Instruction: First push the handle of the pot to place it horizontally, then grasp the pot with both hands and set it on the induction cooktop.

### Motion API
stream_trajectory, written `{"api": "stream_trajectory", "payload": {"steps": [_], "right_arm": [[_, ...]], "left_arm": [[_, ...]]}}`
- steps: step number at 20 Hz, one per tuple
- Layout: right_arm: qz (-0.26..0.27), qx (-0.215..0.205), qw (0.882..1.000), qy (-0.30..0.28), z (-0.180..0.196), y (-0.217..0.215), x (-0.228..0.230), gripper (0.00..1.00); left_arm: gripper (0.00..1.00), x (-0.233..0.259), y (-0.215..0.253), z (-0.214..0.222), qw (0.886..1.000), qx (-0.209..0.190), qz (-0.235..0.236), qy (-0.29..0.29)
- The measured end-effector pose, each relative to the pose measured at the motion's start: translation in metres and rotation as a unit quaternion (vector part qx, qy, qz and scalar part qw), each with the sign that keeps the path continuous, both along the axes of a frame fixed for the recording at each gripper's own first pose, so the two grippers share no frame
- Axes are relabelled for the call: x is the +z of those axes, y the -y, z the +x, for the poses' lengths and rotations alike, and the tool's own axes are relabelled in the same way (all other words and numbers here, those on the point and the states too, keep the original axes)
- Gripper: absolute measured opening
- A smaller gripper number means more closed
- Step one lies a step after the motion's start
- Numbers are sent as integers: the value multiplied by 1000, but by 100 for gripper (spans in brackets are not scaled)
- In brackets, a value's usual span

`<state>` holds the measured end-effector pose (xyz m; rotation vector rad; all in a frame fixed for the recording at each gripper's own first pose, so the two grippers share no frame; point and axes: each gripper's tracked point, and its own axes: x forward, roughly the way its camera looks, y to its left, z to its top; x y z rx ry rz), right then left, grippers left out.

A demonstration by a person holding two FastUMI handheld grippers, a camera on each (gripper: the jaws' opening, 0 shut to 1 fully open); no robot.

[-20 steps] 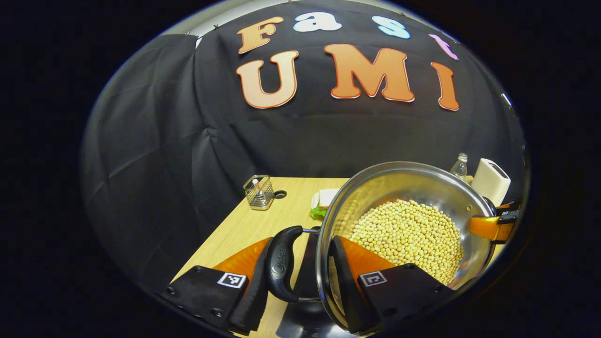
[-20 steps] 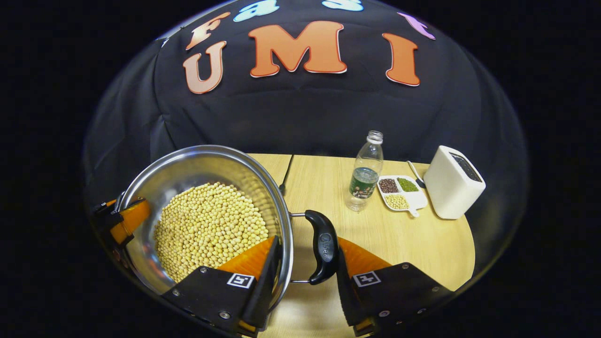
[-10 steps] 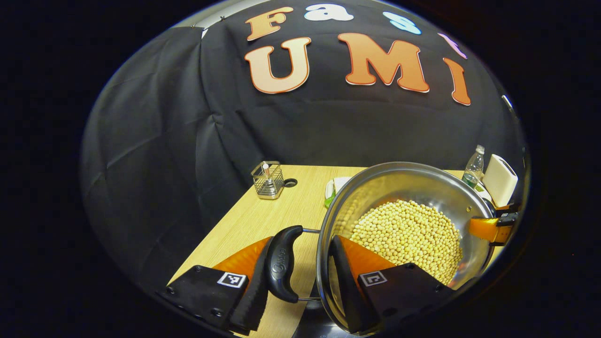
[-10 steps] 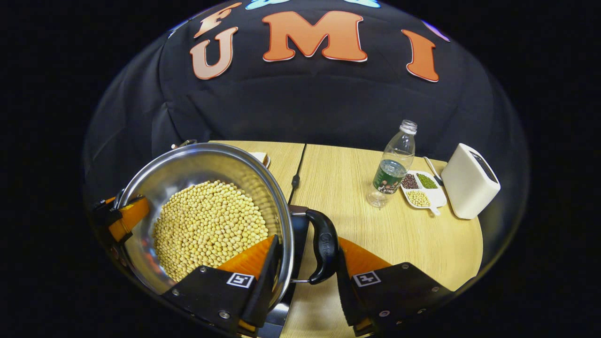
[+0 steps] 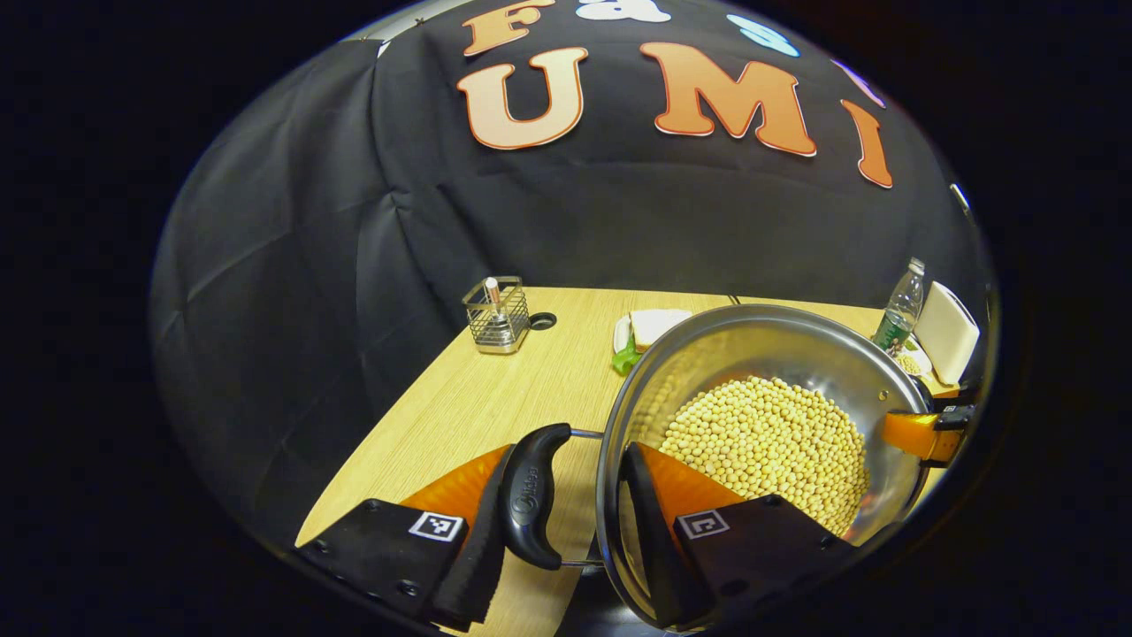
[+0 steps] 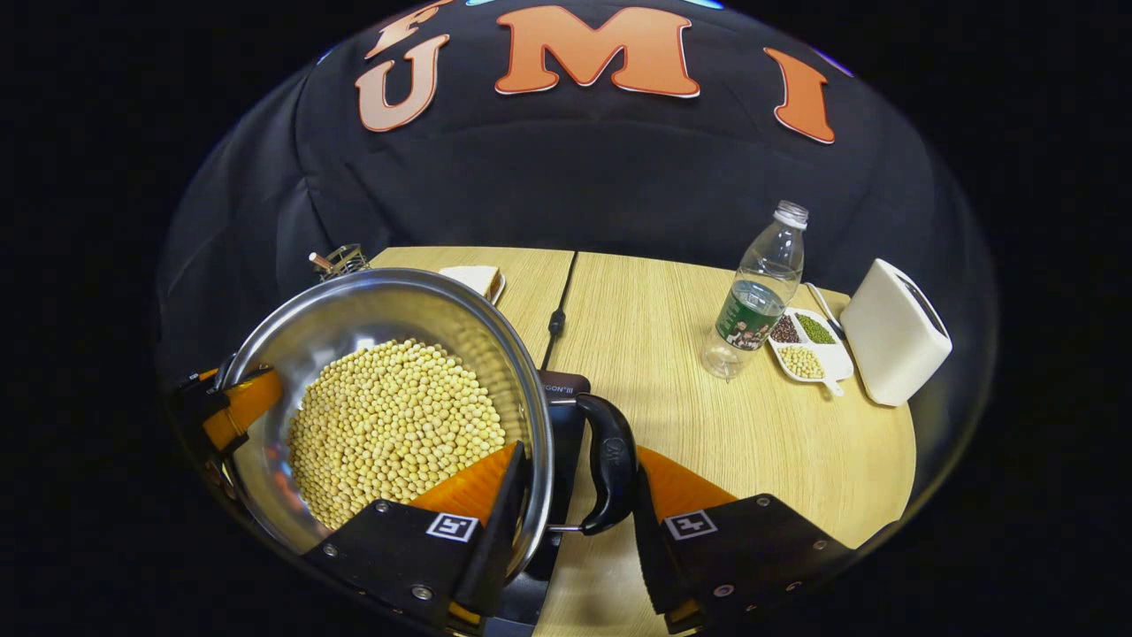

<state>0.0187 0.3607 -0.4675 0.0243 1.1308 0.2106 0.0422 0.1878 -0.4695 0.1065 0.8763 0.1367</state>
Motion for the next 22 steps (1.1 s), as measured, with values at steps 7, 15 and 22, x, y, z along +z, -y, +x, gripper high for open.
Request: {"api": "stream_trajectory", "payload": {"steps": [7, 15, 22], "right_arm": [[-18, 13, 1000, -5, 2, -20, 5, 62], [-22, 19, 999, 27, 2, -15, 24, 69], [9, -3, 986, 168, 16, 20, 123, 79]], "left_arm": [[77, -20, 1, -3, 1000, -4, -14, -26], [84, -29, -6, -5, 1000, -7, -11, -27], [88, 46, -16, 5, 997, 17, 16, 74]]}}
